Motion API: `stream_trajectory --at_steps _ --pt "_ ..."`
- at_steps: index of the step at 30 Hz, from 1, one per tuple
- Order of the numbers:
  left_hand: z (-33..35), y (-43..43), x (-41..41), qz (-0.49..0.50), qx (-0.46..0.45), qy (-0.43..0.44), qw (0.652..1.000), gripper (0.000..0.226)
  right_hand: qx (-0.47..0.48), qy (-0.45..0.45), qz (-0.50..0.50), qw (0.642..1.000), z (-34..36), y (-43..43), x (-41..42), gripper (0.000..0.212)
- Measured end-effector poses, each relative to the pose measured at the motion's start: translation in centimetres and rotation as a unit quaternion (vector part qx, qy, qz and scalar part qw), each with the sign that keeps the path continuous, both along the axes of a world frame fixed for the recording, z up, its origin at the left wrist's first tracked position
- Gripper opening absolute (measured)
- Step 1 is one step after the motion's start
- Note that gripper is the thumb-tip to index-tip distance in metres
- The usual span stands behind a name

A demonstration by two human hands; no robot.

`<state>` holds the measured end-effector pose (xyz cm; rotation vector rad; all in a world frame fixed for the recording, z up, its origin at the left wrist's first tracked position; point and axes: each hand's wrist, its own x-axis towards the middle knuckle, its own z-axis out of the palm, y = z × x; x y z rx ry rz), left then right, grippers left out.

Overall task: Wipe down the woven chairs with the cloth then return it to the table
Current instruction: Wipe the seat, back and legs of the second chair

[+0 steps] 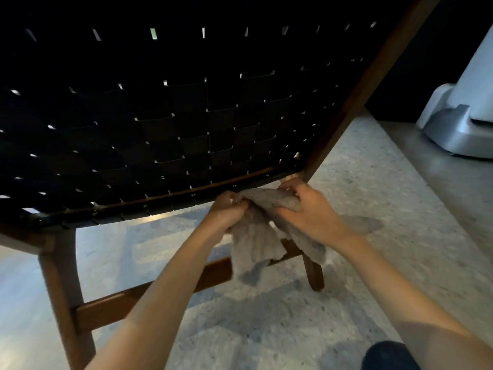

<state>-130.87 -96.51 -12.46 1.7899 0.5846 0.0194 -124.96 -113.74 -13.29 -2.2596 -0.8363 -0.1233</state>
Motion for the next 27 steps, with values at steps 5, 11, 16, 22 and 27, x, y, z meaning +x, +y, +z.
stream_trajectory --at_steps 5,11,16,22,27 --pt "0.9 -2.4 -0.1 0.004 -0.27 -0.062 0.961 0.018 0.015 0.129 0.054 0.99 -0.9 0.3 -1.6 0.061" --pt "3.9 -3.3 -0.3 -0.06 -0.381 -0.084 0.919 0.034 0.19 0.036 -0.012 0.981 0.4 -1.2 -2.7 0.038" --pt "7.8 -3.5 -0.4 -0.072 0.205 -0.294 0.931 0.028 0.283 -0.165 -0.183 0.927 6.4 -2.9 -1.4 0.038" --pt "12.2 -2.5 0.0 -0.065 0.623 -0.41 0.663 0.049 0.4 -0.35 -0.231 0.815 13.5 -1.3 0.9 0.05" --pt "13.7 -1.1 0.1 -0.06 0.717 -0.366 0.591 0.057 0.349 -0.327 -0.177 0.86 14.9 2.9 2.8 0.059"
